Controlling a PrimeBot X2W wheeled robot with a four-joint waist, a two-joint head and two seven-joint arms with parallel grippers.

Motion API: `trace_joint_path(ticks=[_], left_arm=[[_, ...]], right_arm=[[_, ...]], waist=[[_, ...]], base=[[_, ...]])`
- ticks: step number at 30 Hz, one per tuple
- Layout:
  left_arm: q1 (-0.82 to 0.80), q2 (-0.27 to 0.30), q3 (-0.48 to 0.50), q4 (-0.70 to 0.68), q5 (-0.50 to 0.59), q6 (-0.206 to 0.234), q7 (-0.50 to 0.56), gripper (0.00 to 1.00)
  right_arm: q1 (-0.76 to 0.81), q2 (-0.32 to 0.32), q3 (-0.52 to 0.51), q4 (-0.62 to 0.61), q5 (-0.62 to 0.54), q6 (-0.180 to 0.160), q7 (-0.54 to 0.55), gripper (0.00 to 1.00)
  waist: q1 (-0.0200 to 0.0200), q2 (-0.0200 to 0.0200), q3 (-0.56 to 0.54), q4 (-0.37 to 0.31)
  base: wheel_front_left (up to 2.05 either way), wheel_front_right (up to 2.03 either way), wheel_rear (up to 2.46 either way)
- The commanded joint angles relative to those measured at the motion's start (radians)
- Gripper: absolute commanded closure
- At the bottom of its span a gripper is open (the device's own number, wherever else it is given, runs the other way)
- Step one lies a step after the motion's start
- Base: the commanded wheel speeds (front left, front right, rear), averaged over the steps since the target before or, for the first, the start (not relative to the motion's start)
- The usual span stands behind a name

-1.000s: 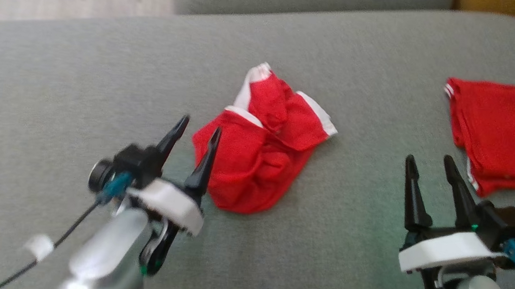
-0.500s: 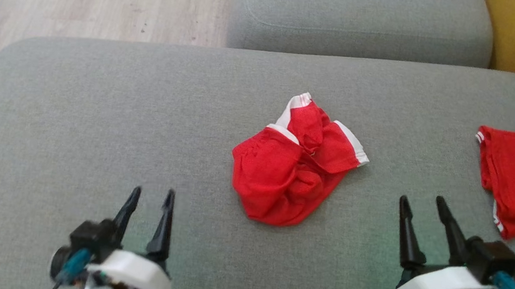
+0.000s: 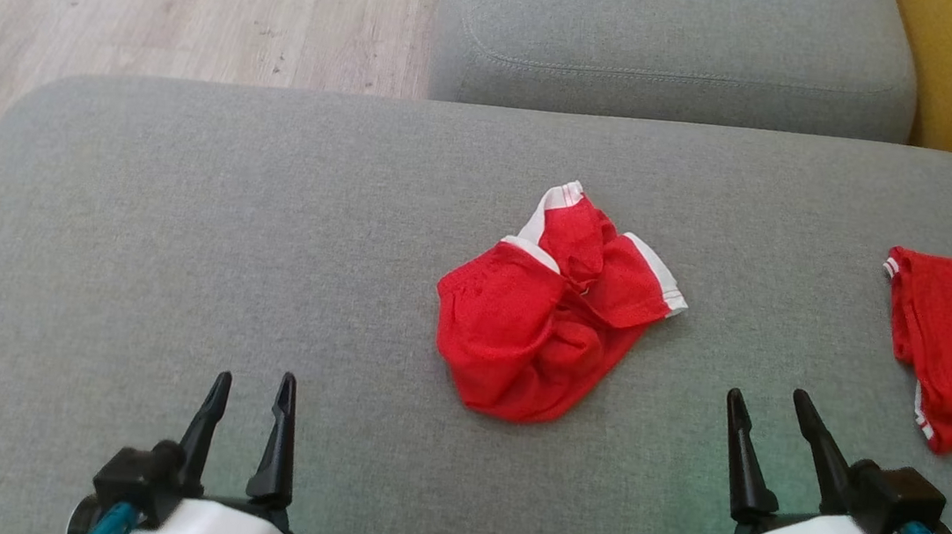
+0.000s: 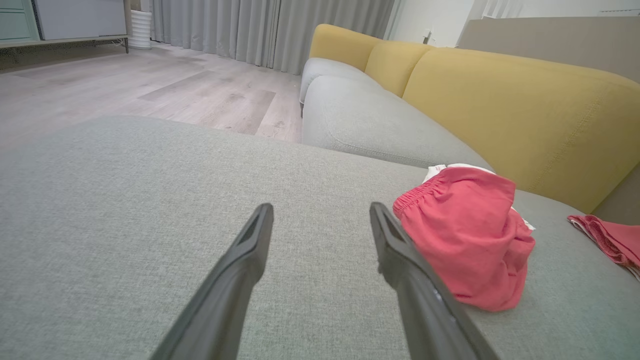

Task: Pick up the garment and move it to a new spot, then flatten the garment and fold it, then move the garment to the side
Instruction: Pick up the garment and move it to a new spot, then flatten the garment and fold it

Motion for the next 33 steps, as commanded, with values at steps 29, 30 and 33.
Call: trace_joint_path(ticks=[29,30,33], left_arm=[[-0.086,0.009,0.006,-0.073,0.032,0.021,0.009,0.00],[-0.093,0.004,0.002,-0.072,0.034,0.018,0.008,0.00],[-0.108,-0.013,-0.006,-0.057,0.040,0.012,0.004,0.00]], right_arm=[[-0.320,-0.004,0.031,0.025,-0.100,0.007,0.150,0.00],[-0.352,-0.004,0.033,0.046,-0.112,0.007,0.173,0.00],[-0.438,-0.004,0.038,0.124,-0.135,0.007,0.235,0.00]], waist=[[0.0000,-0.0001,0.133,0.083],[0.0000,-0.0001,0.146,0.096],[0.0000,-0.0001,0.175,0.134]], base=[[0.00,0.00,0.00],[0.00,0.00,0.00],[0.00,0.00,0.00]])
